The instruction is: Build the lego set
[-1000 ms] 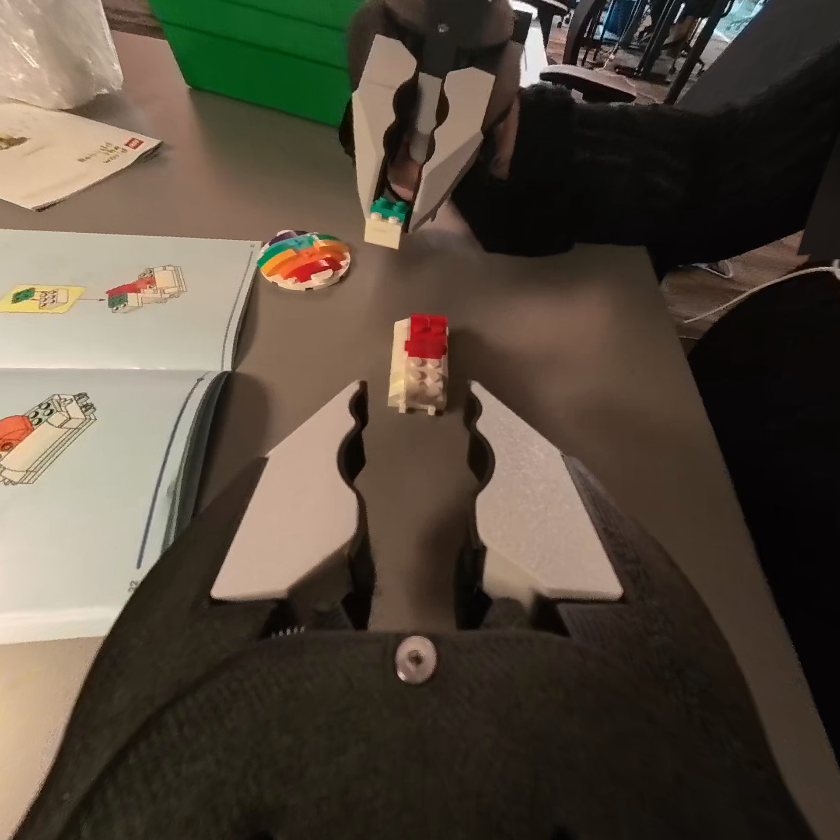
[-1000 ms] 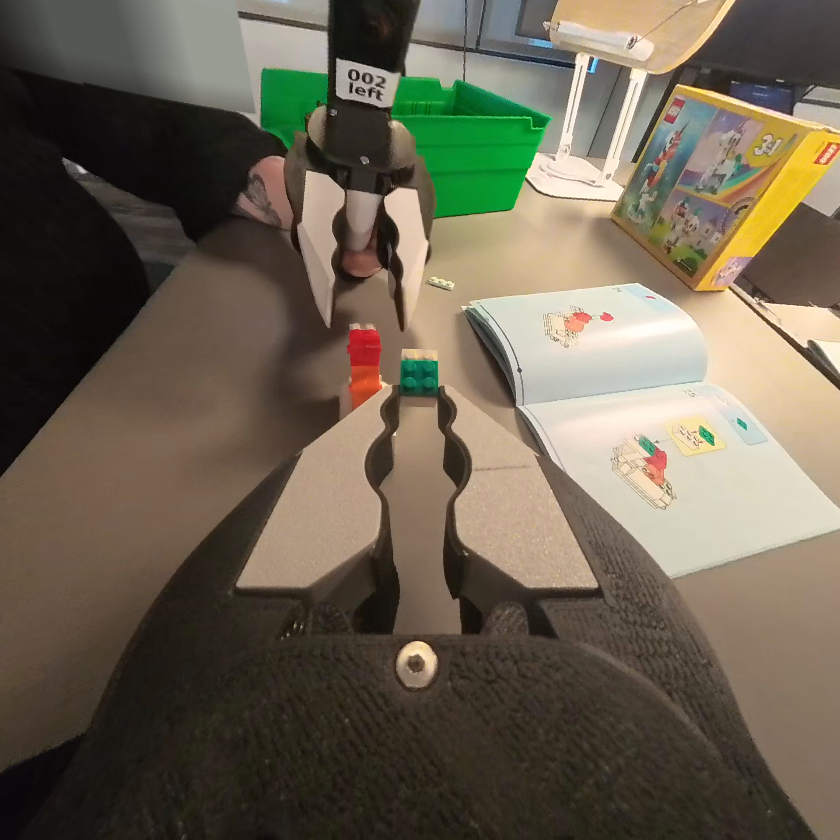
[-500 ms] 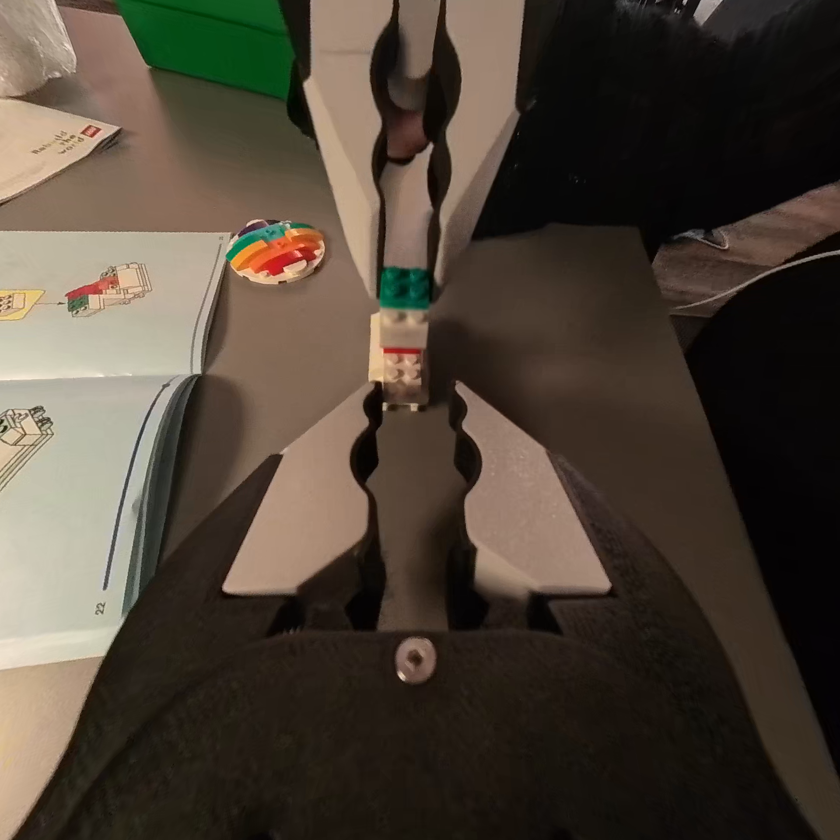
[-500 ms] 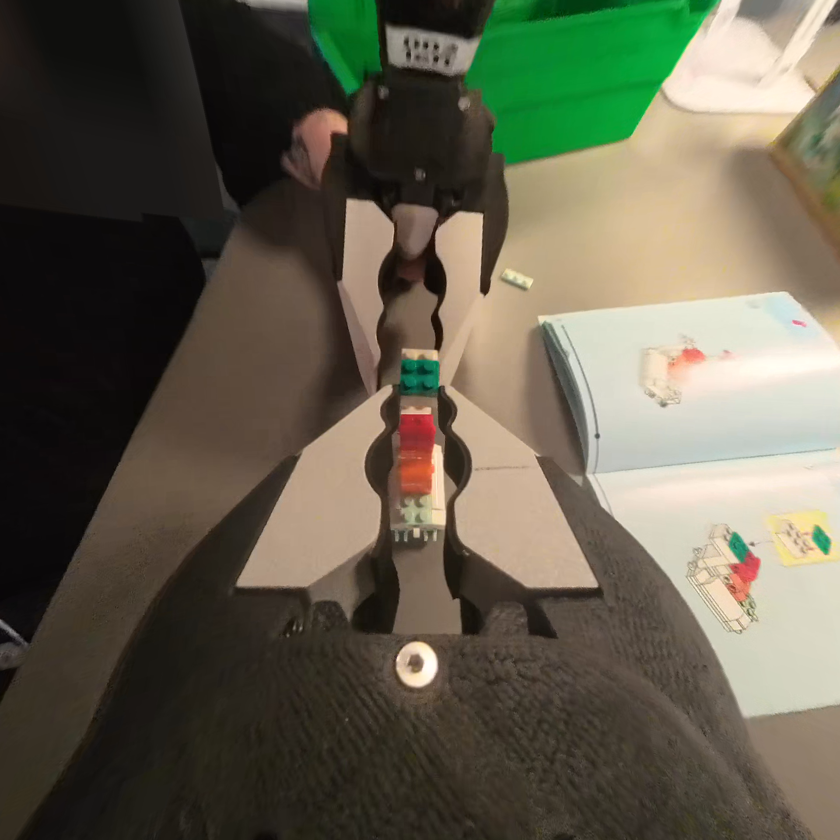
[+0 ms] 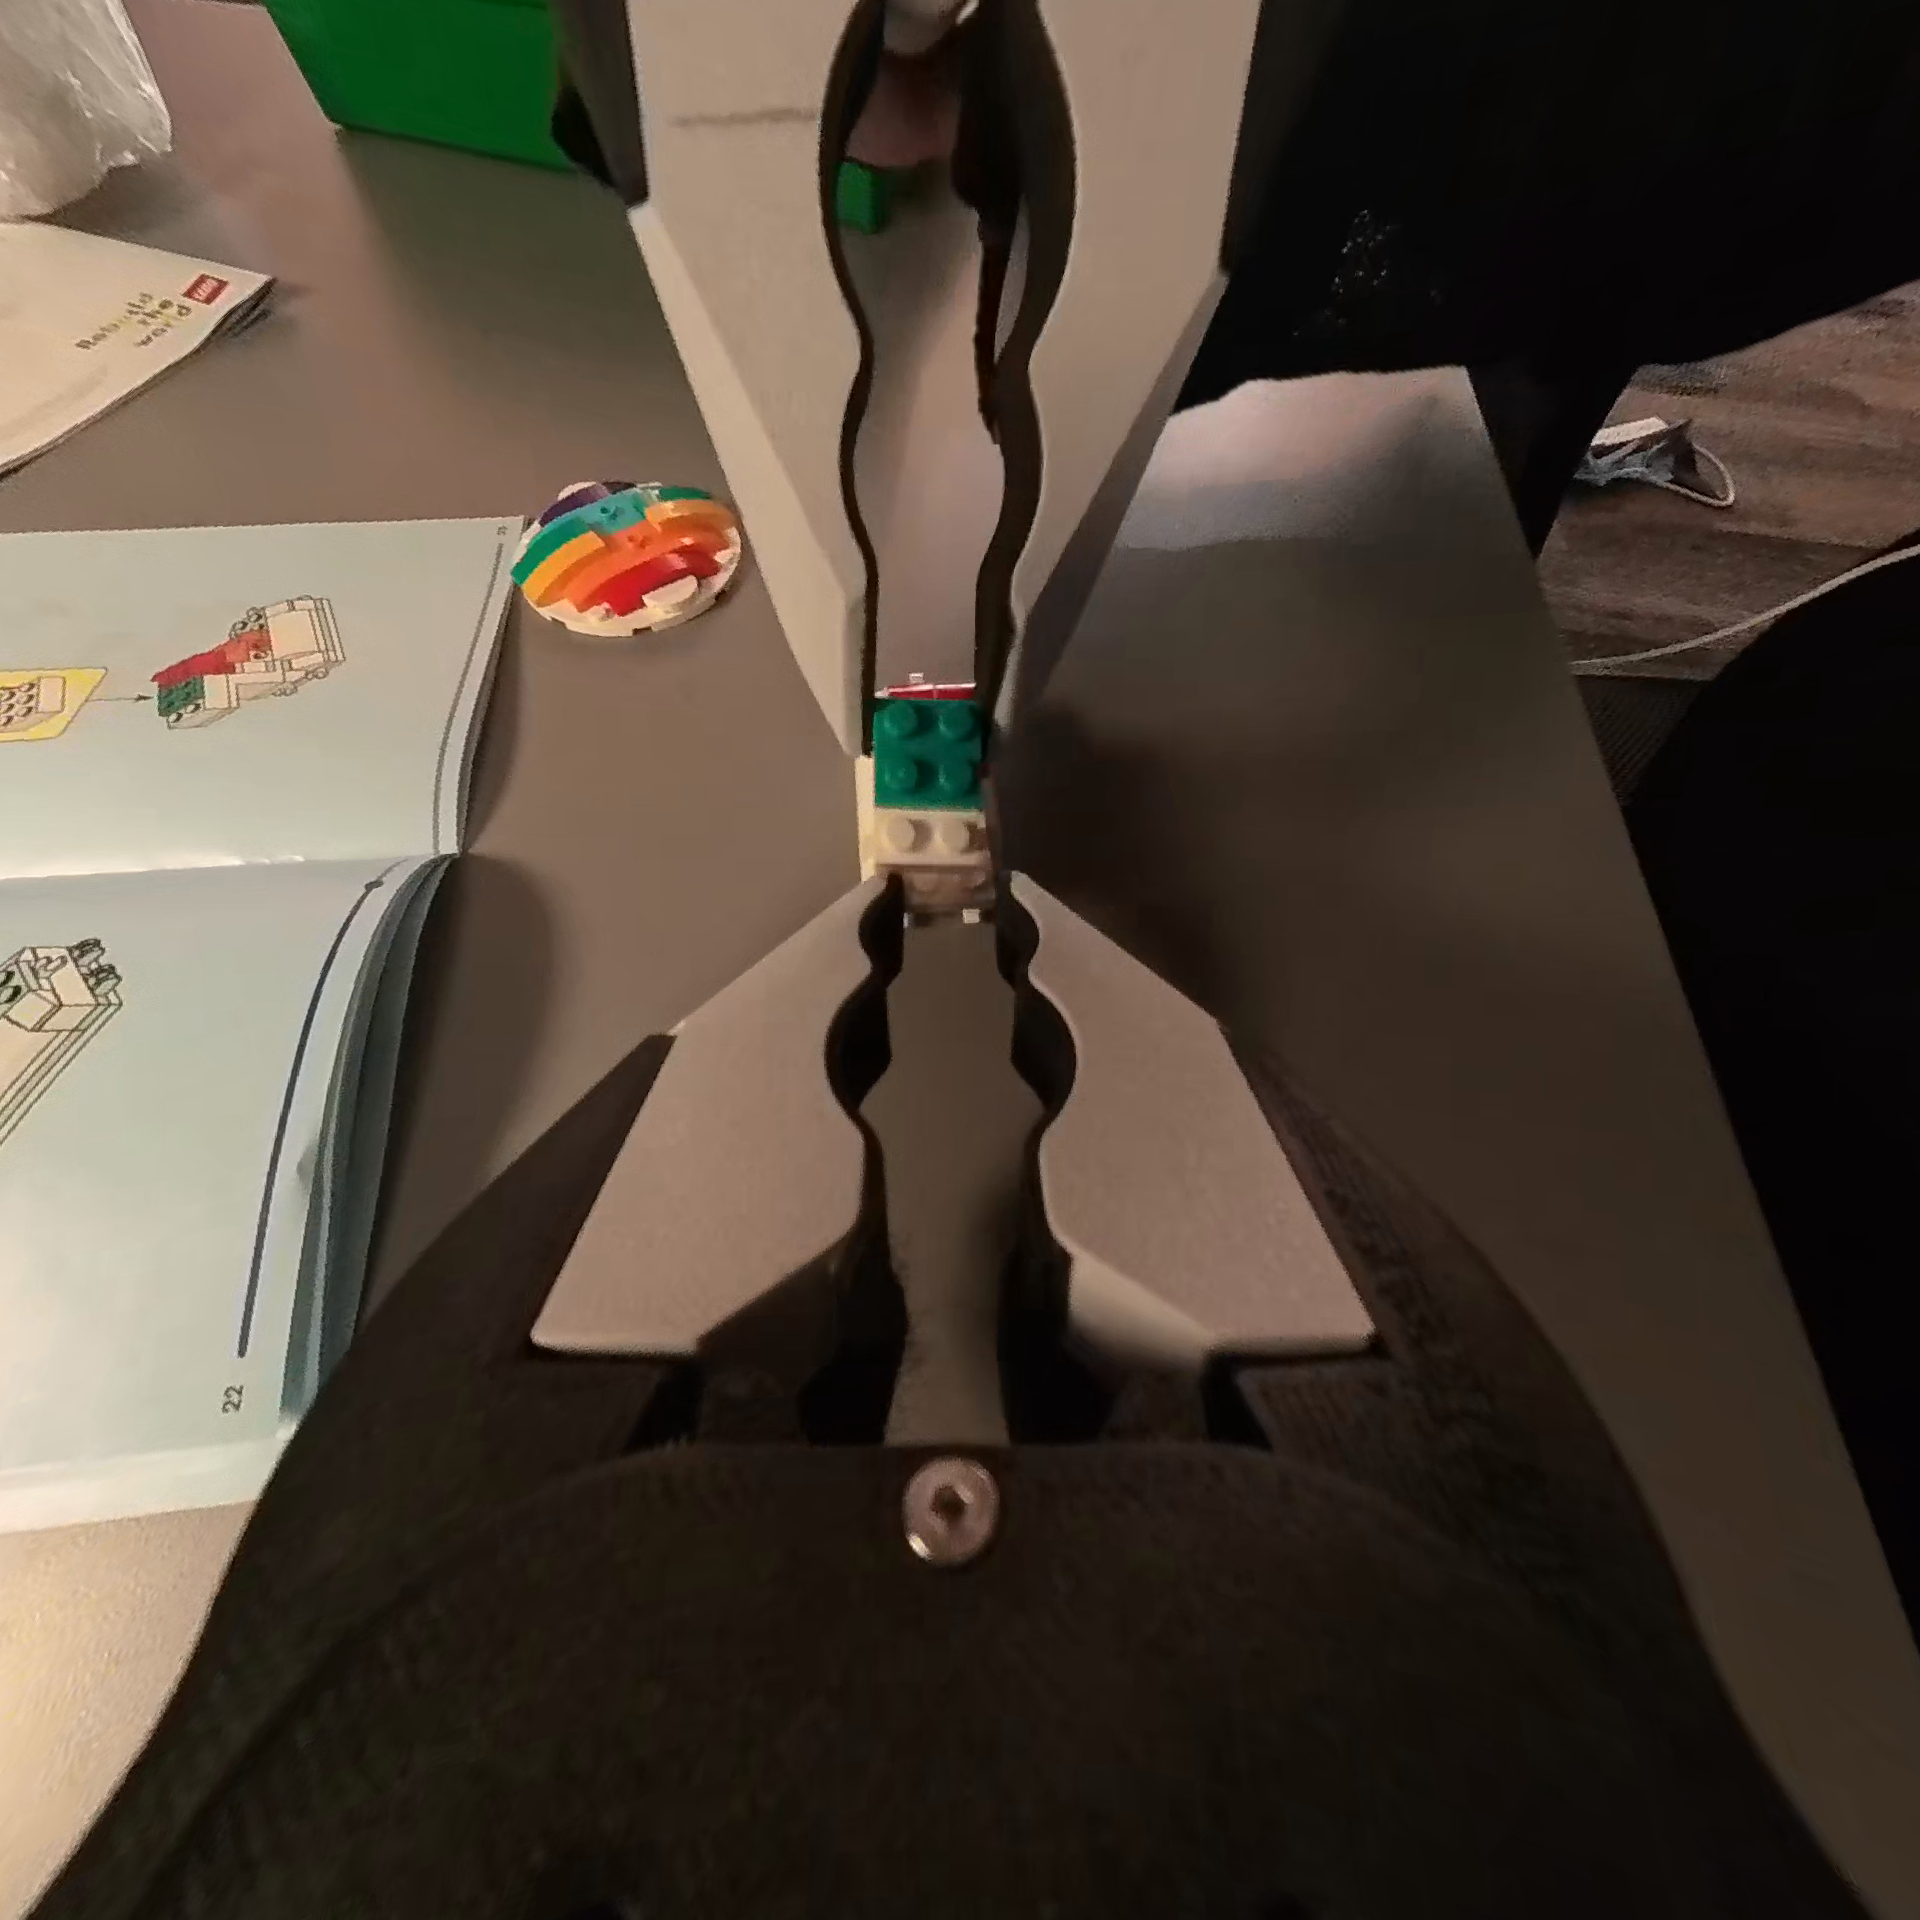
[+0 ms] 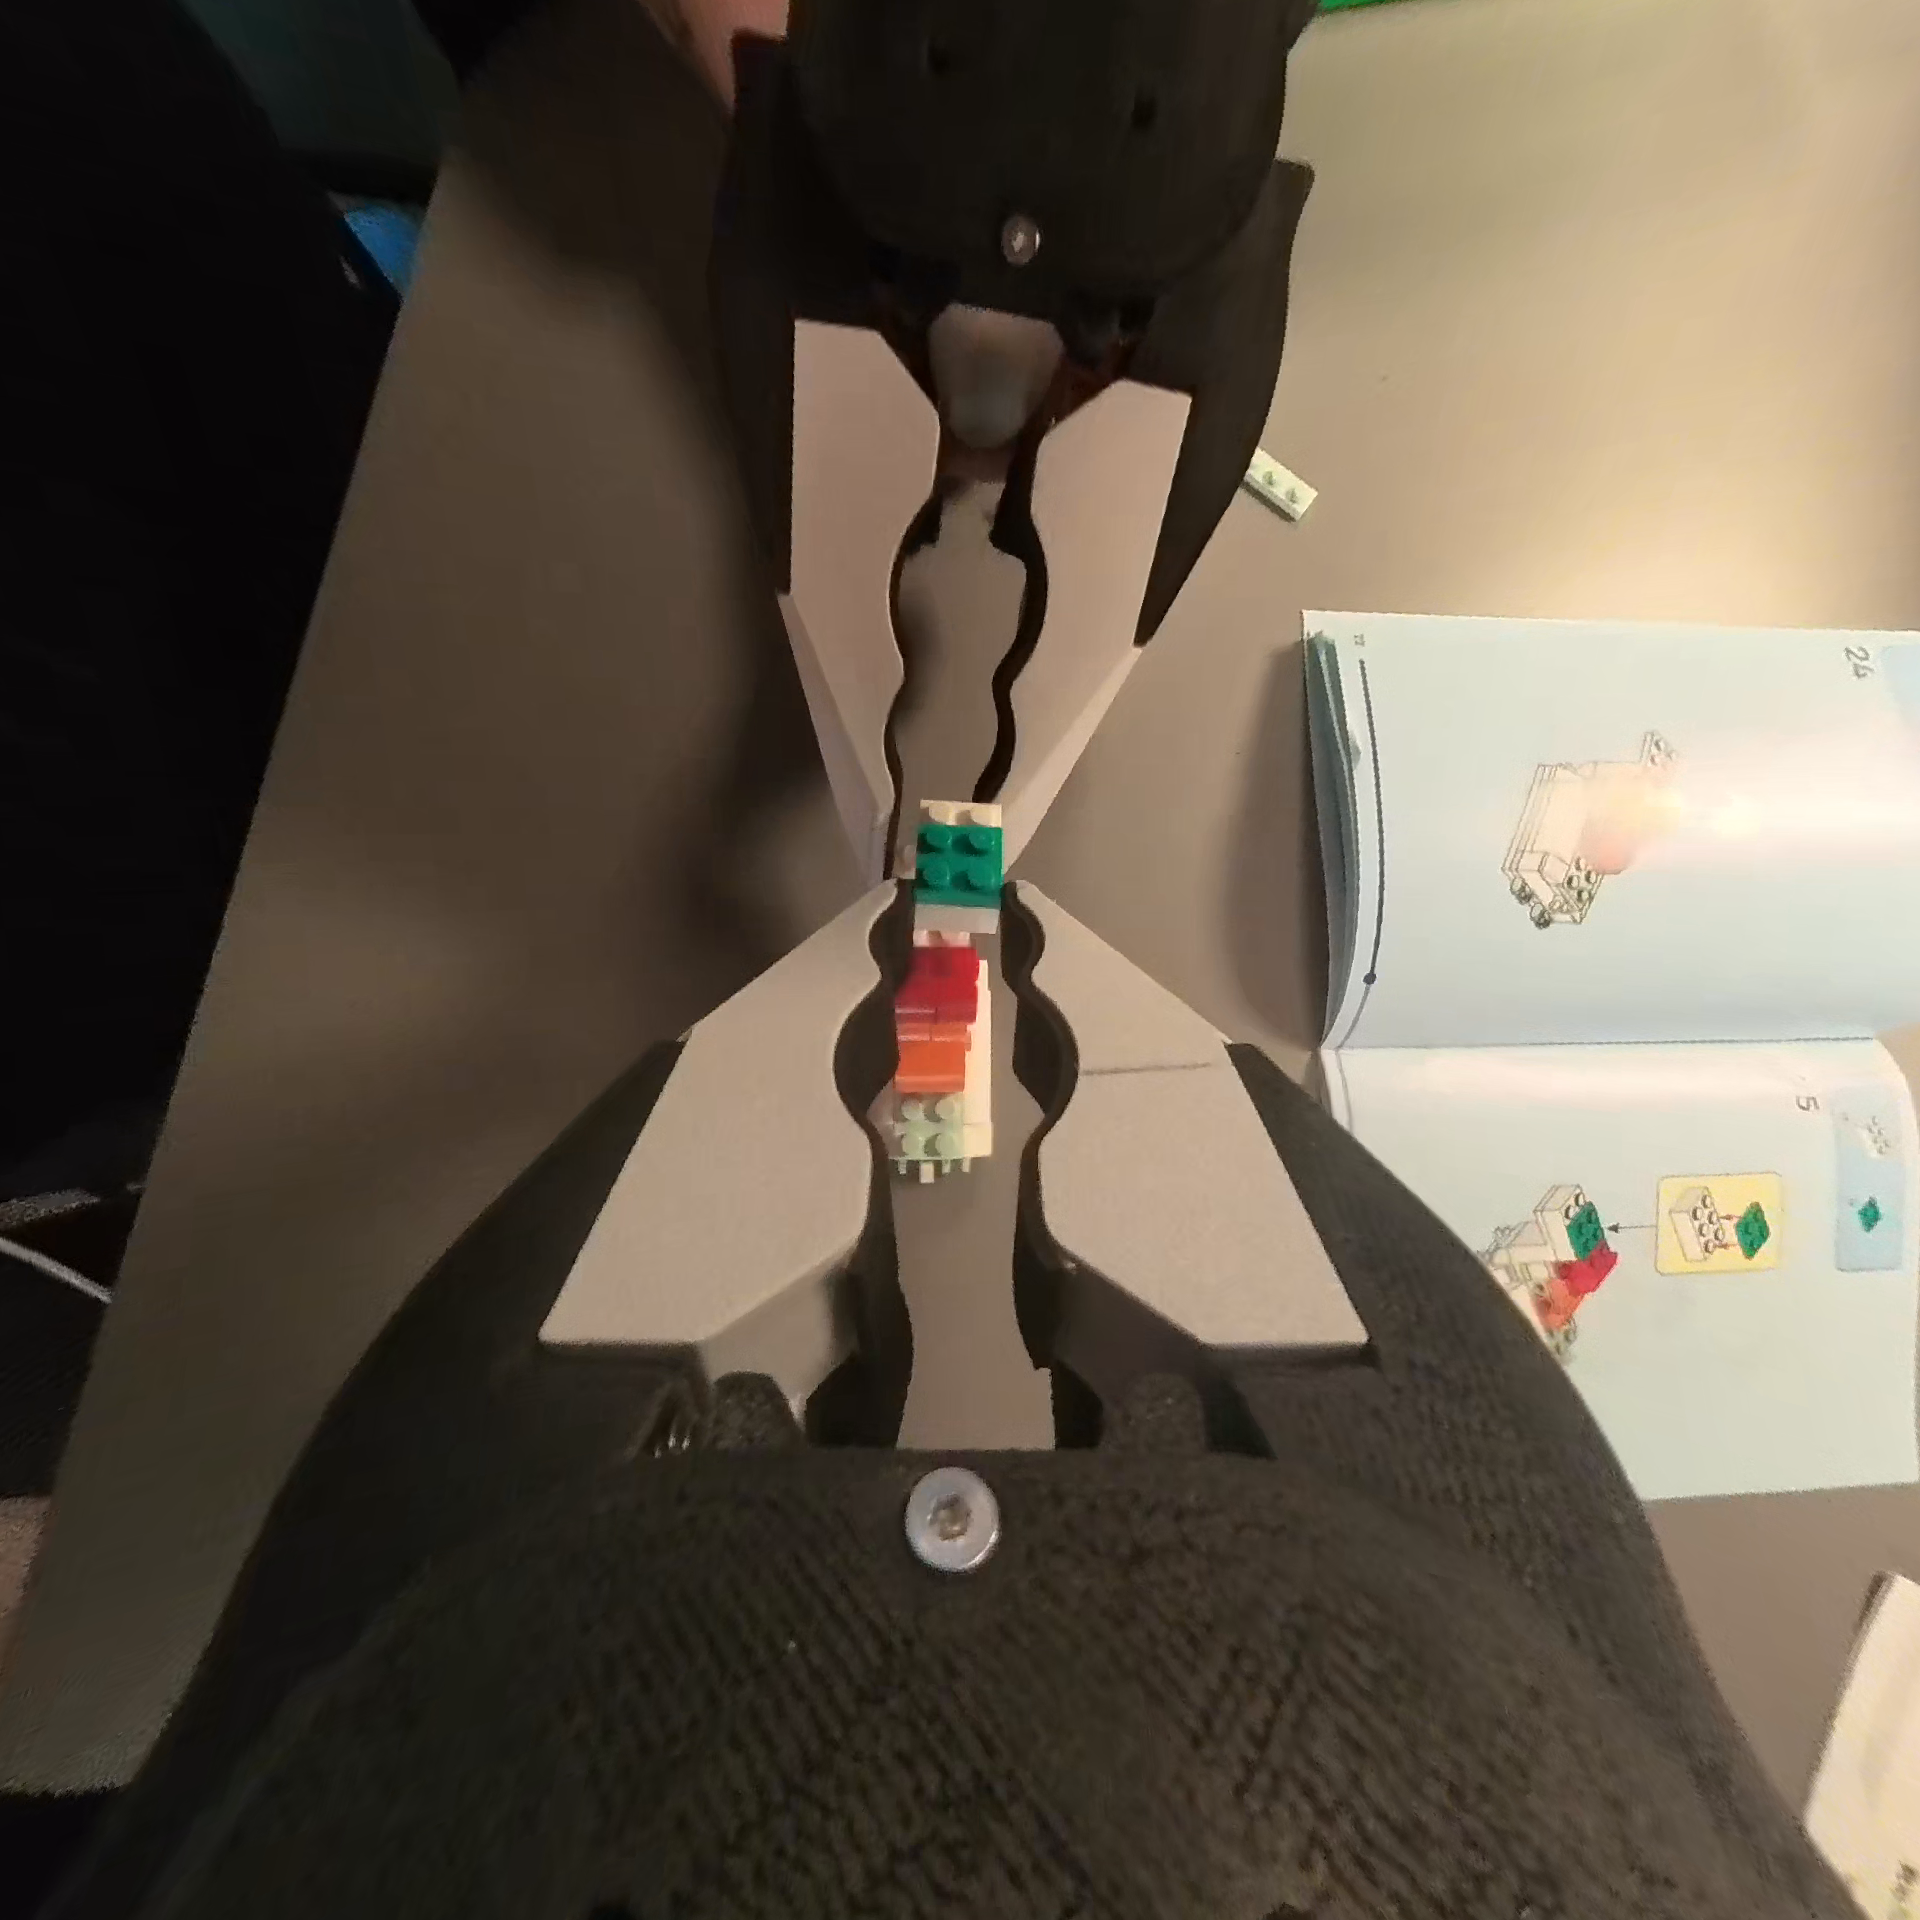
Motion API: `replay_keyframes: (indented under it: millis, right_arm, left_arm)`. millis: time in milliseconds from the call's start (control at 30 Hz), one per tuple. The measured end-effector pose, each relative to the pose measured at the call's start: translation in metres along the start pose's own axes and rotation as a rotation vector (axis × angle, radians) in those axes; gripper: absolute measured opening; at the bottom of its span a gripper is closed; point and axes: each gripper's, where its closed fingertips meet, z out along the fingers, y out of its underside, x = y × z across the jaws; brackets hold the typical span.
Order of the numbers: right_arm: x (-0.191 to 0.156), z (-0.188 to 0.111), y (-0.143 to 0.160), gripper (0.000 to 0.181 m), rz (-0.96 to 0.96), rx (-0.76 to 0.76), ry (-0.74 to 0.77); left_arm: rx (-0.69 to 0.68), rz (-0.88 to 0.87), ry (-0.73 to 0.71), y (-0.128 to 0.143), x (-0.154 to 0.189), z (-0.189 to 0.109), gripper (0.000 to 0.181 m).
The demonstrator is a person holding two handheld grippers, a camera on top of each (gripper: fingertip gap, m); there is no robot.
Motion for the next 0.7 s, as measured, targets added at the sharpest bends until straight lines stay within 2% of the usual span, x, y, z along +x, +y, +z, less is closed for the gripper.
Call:
replay_keyframes:
  millis: [467, 700]
  right_arm:
    - [-0.011, 0.002, 0.005, 0.014, 0.014, 0.028, -0.018]
    - [-0.011, 0.003, 0.005, 0.015, -0.024, -0.018, 0.007]
  left_arm:
    - [0.003, 0.012, 0.007, 0.0, 0.002, 0.0, 0.016]
    - [0.003, 0.018, 0.002, 0.0, 0.002, -0.001, 0.016]
